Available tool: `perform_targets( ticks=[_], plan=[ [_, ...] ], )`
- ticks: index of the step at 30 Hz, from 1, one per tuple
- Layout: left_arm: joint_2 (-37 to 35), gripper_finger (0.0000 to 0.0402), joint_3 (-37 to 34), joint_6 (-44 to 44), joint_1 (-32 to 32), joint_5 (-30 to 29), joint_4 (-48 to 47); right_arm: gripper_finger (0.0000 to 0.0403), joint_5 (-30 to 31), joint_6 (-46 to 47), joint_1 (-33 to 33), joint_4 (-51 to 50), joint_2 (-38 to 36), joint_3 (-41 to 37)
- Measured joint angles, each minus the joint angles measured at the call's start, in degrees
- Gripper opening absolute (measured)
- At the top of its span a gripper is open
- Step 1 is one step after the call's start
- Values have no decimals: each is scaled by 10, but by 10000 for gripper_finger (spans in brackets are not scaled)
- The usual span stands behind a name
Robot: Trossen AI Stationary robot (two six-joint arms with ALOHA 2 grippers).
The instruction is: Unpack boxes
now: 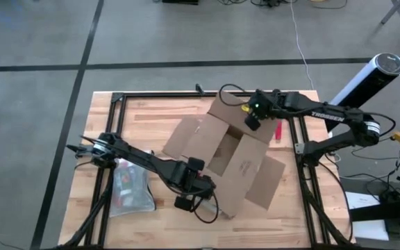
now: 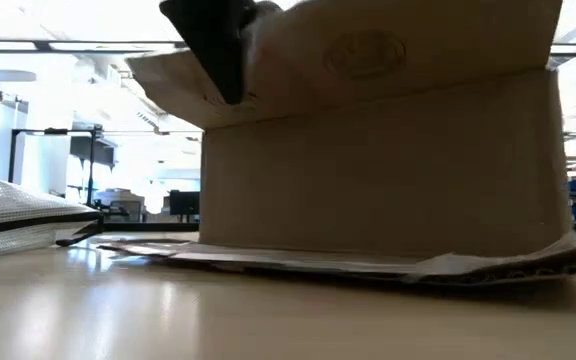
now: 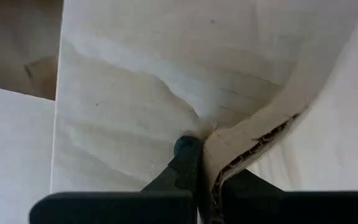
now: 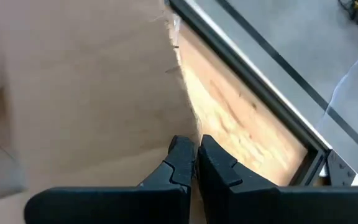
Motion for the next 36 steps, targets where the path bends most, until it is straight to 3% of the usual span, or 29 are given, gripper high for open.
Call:
perform_targets(
  ticks=[9,16,21,25,30,36],
  plan=[
    [-40,29,0,-13,1,-9,-12,1,-45,0,2,11,9,-53],
    [-117,91,0,-85,5,-91,-38,1,-68,-1,3,48,6,-54],
    [-177,144,0,-104,17,-204,4,1,-75,2,8,66,6,-54],
    [-199,174,0,-106,51,-216,53,0,-77,1,8,73,6,-54],
    [-200,181,0,-102,99,-218,83,0,-76,-8,8,84,5,-54],
    [-203,162,0,-96,131,-212,126,0,-74,-20,8,84,5,-54]
  ],
)
